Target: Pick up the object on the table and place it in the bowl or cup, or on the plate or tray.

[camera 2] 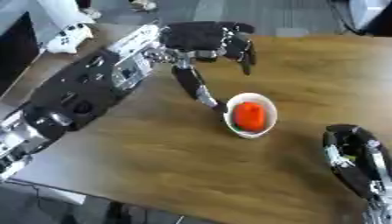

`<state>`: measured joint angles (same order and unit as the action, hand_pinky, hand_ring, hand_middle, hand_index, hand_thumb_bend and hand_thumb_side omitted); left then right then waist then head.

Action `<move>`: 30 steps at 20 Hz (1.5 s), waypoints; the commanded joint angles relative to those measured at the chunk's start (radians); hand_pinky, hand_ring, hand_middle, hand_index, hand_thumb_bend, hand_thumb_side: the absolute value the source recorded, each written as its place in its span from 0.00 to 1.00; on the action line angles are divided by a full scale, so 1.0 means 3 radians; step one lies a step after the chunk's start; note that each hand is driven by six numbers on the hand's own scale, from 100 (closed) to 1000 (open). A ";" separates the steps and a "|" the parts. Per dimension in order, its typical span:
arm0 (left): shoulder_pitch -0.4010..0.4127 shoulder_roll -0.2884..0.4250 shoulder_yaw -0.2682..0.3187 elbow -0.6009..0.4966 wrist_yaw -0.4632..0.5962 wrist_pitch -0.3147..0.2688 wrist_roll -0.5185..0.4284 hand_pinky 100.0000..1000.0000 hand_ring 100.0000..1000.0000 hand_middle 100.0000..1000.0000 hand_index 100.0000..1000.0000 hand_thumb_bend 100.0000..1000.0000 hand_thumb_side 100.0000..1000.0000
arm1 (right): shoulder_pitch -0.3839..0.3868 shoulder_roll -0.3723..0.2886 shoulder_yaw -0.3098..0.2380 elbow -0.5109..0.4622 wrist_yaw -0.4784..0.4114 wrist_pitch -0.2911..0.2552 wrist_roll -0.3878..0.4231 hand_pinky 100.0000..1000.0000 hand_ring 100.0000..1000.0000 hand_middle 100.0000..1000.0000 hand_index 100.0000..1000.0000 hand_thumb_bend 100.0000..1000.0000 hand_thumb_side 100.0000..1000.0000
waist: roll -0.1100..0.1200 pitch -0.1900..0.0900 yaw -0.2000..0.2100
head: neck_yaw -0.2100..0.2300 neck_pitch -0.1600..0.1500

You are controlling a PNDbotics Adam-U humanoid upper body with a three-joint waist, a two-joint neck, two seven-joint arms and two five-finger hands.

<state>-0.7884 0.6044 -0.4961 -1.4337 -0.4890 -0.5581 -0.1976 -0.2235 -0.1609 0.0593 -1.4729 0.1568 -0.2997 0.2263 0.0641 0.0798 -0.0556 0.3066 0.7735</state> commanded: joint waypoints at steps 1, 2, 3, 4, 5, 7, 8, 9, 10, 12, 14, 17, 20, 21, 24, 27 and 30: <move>0.0101 0.0264 0.0065 -0.0298 0.0579 0.0264 -0.0070 1.00 0.61 0.70 0.66 0.47 0.58 | -0.0003 -0.0061 -0.0049 -0.0026 0.0042 -0.0012 -0.0058 0.05 0.31 0.38 0.64 0.20 0.24 | -0.0028 -0.0069 0.0062 | -0.0008 -0.0012; 0.0177 0.0319 0.0090 -0.0390 0.0766 0.0371 -0.0066 1.00 0.62 0.70 0.66 0.47 0.58 | -0.0005 -0.0059 -0.0060 -0.0024 0.0053 -0.0015 -0.0077 0.05 0.32 0.38 0.64 0.20 0.24 | -0.0037 -0.0078 0.0096 | -0.0007 -0.0012; 0.0243 0.0366 0.0113 -0.0479 0.0930 0.0474 -0.0066 1.00 0.62 0.71 0.65 0.46 0.60 | -0.0008 -0.0057 -0.0068 -0.0023 0.0063 -0.0019 -0.0093 0.05 0.33 0.40 0.64 0.22 0.23 | -0.0044 -0.0083 0.0124 | -0.0006 -0.0012; 0.0328 0.0406 0.0147 -0.0555 0.1087 0.0569 -0.0041 1.00 0.62 0.71 0.65 0.48 0.58 | -0.0013 -0.0054 -0.0081 -0.0024 0.0071 -0.0021 -0.0113 0.05 0.33 0.40 0.64 0.20 0.24 | -0.0053 -0.0087 0.0156 | -0.0006 -0.0012; 0.0393 0.0441 0.0175 -0.0633 0.1215 0.0650 -0.0021 1.00 0.62 0.70 0.64 0.48 0.57 | -0.0019 -0.0052 -0.0088 -0.0024 0.0077 -0.0022 -0.0129 0.05 0.34 0.41 0.65 0.20 0.24 | -0.0059 -0.0088 0.0177 | -0.0008 -0.0012; 0.0580 0.0494 0.0259 -0.0783 0.1470 0.0793 0.0082 1.00 0.62 0.71 0.64 0.50 0.56 | -0.0038 -0.0048 -0.0111 -0.0028 0.0085 -0.0021 -0.0167 0.06 0.35 0.42 0.65 0.21 0.25 | -0.0076 -0.0090 0.0232 | -0.0019 -0.0015; 0.0684 0.0513 0.0305 -0.0868 0.1586 0.0857 0.0144 1.00 0.62 0.71 0.63 0.50 0.56 | -0.0051 -0.0046 -0.0121 -0.0031 0.0087 -0.0019 -0.0186 0.06 0.36 0.42 0.65 0.21 0.25 | -0.0085 -0.0087 0.0259 | -0.0023 -0.0023; 0.0773 0.0528 0.0344 -0.0954 0.1681 0.0917 0.0197 1.00 0.61 0.71 0.63 0.51 0.56 | -0.0063 -0.0044 -0.0128 -0.0034 0.0090 -0.0016 -0.0201 0.07 0.36 0.43 0.65 0.21 0.25 | -0.0091 -0.0084 0.0280 | -0.0025 -0.0032; 0.0885 0.0529 0.0396 -0.1039 0.1779 0.0973 0.0264 1.00 0.62 0.71 0.63 0.51 0.56 | -0.0076 -0.0041 -0.0139 -0.0041 0.0092 -0.0012 -0.0219 0.08 0.37 0.43 0.66 0.21 0.25 | -0.0100 -0.0077 0.0309 | -0.0033 -0.0048; 0.1104 0.0510 0.0498 -0.1189 0.1957 0.1074 0.0411 1.00 0.61 0.71 0.62 0.52 0.57 | -0.0098 -0.0040 -0.0153 -0.0057 0.0094 -0.0005 -0.0249 0.09 0.37 0.43 0.66 0.21 0.25 | -0.0116 -0.0061 0.0361 | -0.0046 -0.0074; 0.1315 0.0448 0.0593 -0.1295 0.2137 0.1158 0.0569 1.00 0.61 0.71 0.62 0.53 0.57 | -0.0107 -0.0042 -0.0165 -0.0070 0.0074 0.0010 -0.0272 0.10 0.38 0.44 0.66 0.21 0.25 | -0.0129 -0.0048 0.0414 | -0.0062 -0.0094; 0.1575 0.0281 0.0723 -0.1380 0.2353 0.1221 0.0813 1.00 0.62 0.71 0.62 0.55 0.59 | -0.0117 -0.0042 -0.0172 -0.0096 0.0008 0.0043 -0.0284 0.11 0.39 0.45 0.67 0.21 0.25 | -0.0148 -0.0026 0.0483 | -0.0075 -0.0118; 0.1758 0.0086 0.0827 -0.1405 0.2433 0.1224 0.0967 1.00 0.61 0.71 0.62 0.56 0.61 | -0.0117 -0.0028 -0.0178 -0.0131 -0.0040 0.0068 -0.0283 0.11 0.39 0.46 0.67 0.21 0.25 | -0.0164 -0.0011 0.0538 | -0.0078 -0.0139; 0.1808 0.0008 0.0853 -0.1395 0.2456 0.1223 0.1002 1.00 0.60 0.71 0.62 0.56 0.62 | -0.0112 -0.0019 -0.0182 -0.0146 -0.0047 0.0074 -0.0285 0.11 0.39 0.46 0.67 0.21 0.25 | -0.0166 -0.0006 0.0551 | -0.0072 -0.0147; 0.1947 -0.0336 0.0992 -0.1305 0.2453 0.1177 0.1115 1.00 0.57 0.70 0.61 0.57 0.63 | -0.0081 0.0041 -0.0202 -0.0197 -0.0038 0.0088 -0.0292 0.11 0.39 0.46 0.67 0.21 0.26 | -0.0176 0.0000 0.0570 | -0.0087 -0.0184; 0.2022 -0.0687 0.1152 -0.1116 0.2372 0.1096 0.1277 1.00 0.56 0.69 0.61 0.58 0.64 | -0.0063 0.0121 -0.0213 -0.0234 -0.0009 0.0096 -0.0288 0.11 0.39 0.46 0.68 0.21 0.27 | -0.0199 -0.0005 0.0565 | -0.0153 -0.0247; 0.2085 -0.0933 0.1180 -0.0943 0.2309 0.1030 0.1355 1.00 0.55 0.68 0.60 0.57 0.65 | -0.0072 0.0205 -0.0208 -0.0256 0.0011 0.0078 -0.0272 0.11 0.39 0.47 0.68 0.22 0.29 | -0.0236 -0.0001 0.0561 | -0.0232 -0.0345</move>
<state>-0.1583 0.3441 -0.1581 -1.7232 0.2127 -0.2418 0.1952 -0.2377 -0.1054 0.0010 -1.5232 0.1552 -0.2744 0.1421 -0.0093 0.0878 0.1127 0.2532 0.6917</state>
